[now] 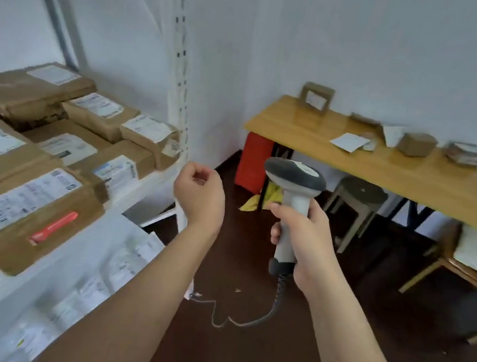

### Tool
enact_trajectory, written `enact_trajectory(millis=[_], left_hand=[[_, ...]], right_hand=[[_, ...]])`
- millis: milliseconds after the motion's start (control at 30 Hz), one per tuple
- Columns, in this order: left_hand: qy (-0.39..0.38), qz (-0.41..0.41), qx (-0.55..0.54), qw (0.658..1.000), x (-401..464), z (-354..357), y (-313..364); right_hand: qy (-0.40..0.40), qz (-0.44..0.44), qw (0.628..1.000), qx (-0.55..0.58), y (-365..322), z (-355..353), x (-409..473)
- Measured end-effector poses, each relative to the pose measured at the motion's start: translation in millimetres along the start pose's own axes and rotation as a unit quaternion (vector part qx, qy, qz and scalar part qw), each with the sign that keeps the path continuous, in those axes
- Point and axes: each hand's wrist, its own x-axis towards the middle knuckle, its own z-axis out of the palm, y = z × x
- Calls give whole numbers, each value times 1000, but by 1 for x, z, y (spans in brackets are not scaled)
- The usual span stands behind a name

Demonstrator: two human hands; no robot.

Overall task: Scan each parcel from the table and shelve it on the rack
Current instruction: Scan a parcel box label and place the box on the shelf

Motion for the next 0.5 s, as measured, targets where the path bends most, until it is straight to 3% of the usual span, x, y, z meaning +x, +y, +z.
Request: enact_trajectory(millis=[233, 500], left_hand=[[-126, -31, 6, 992, -38, 207, -23], [-228, -67, 48, 970, -29, 404, -64]], right_hand=[[143, -12, 990, 14, -49, -162, 112], [266, -7, 963, 48, -58, -275, 237]])
